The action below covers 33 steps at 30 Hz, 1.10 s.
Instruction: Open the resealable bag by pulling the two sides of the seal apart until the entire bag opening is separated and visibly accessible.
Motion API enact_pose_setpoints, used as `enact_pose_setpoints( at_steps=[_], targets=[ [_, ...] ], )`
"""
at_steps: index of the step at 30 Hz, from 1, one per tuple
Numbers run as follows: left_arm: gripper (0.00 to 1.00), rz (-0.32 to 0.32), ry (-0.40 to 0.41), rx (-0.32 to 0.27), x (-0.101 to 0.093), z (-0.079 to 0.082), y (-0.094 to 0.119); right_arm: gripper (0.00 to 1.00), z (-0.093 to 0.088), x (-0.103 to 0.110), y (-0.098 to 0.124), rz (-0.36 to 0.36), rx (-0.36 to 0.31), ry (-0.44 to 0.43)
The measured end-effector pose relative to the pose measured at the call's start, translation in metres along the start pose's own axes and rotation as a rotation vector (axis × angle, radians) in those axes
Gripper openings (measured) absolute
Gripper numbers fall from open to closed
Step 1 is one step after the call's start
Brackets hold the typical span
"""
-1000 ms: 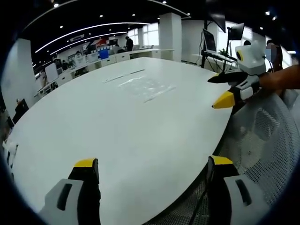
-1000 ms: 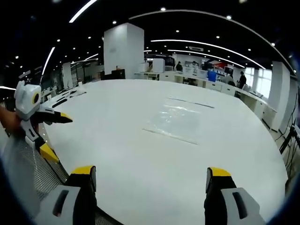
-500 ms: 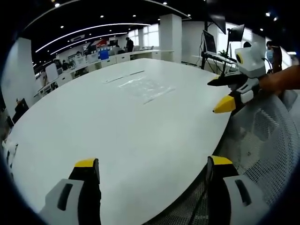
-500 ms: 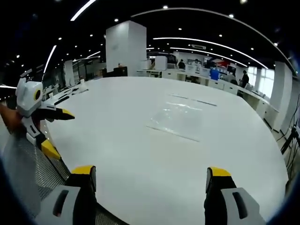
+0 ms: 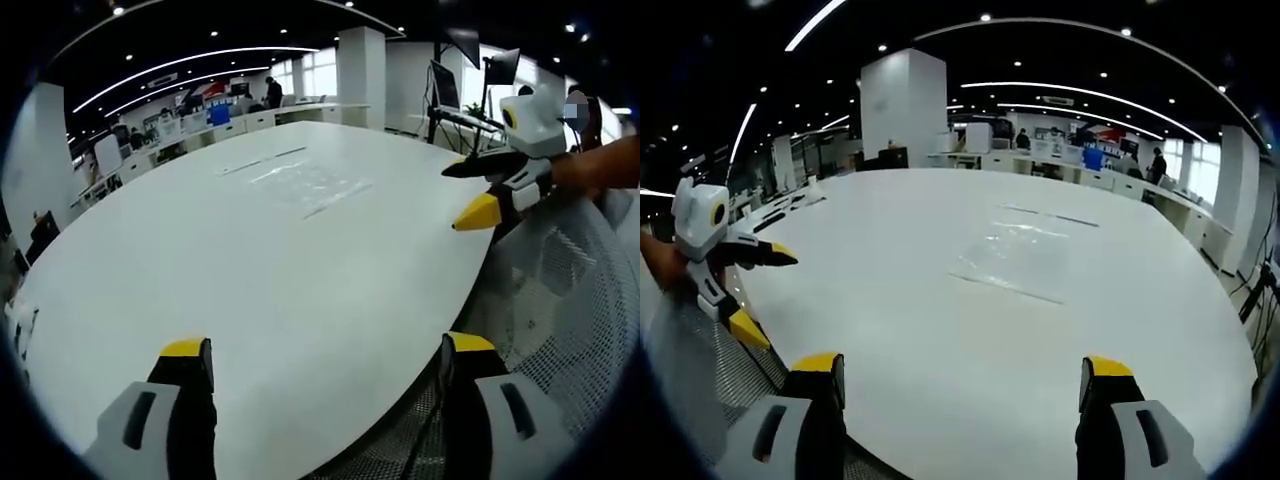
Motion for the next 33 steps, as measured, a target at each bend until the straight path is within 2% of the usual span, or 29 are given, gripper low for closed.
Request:
enact_pose_setpoints(
  at_steps=[27, 33],
  targets=[
    [0.93, -0.005, 0.019, -0.022, 0.004, 0.004, 0.000, 0.98, 0.006, -0.006, -0.001, -0.010, 0.000, -0.036],
    [0.94, -0.013, 0.083, -0.037, 0.011, 0.010, 0.002, 0.97, 0.013, -0.008, -0.001, 0.018, 0.013, -0.038]
  ],
)
Point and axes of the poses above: the point that each gripper's makers call its tool centre point, and the gripper's own axes: y roughly backward along the fingers, x roughly to its left, z roughly out of its top, the point moved 8 cm from there along y, roughly backward along the fingers, and after that the axes turned 12 degrees about -y, right-handed, at the moved point
